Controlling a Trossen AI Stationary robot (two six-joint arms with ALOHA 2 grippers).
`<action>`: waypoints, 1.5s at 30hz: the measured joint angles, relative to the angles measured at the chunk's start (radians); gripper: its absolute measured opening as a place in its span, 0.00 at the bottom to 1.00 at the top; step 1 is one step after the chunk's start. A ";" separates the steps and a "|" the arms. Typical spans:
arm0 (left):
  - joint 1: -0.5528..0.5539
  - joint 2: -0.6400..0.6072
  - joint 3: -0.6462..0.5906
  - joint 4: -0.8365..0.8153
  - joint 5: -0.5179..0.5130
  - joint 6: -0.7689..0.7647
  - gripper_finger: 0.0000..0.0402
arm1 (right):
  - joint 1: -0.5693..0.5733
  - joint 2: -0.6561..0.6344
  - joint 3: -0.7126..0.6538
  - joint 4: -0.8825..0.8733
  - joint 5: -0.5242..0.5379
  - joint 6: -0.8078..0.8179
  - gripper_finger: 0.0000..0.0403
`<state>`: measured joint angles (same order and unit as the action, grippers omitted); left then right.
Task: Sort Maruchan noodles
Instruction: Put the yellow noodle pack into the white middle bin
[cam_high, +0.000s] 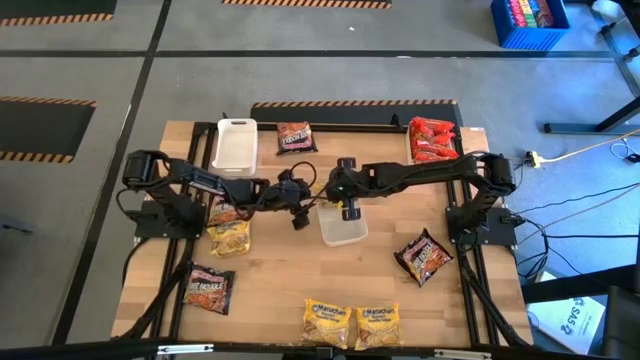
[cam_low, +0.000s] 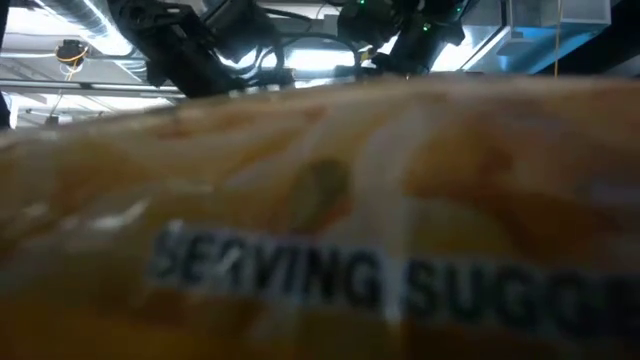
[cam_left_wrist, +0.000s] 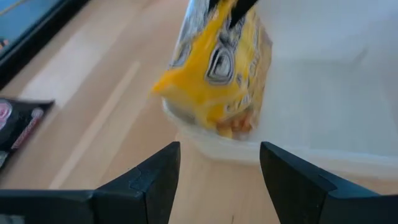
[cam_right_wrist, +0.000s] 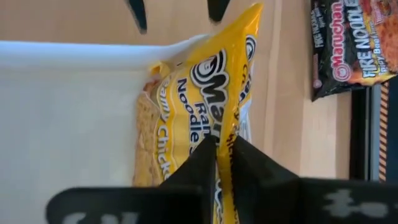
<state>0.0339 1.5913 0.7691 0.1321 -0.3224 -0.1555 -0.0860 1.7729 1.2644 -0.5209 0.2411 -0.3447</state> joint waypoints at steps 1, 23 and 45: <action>-0.003 -0.008 -0.002 -0.008 -0.003 0.000 0.54 | 0.000 0.000 0.000 0.000 -0.005 0.001 0.08; -0.087 -0.015 0.000 -0.043 0.002 -0.016 0.54 | 0.175 -0.219 0.077 -0.405 0.008 0.292 0.53; -0.418 -0.042 0.001 0.027 -0.009 -0.233 0.54 | 0.637 -0.415 -0.468 0.315 -0.260 0.895 0.52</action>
<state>-0.3845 1.5494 0.7704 0.1588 -0.3317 -0.3885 0.5506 1.3574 0.7967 -0.2058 -0.0185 0.5499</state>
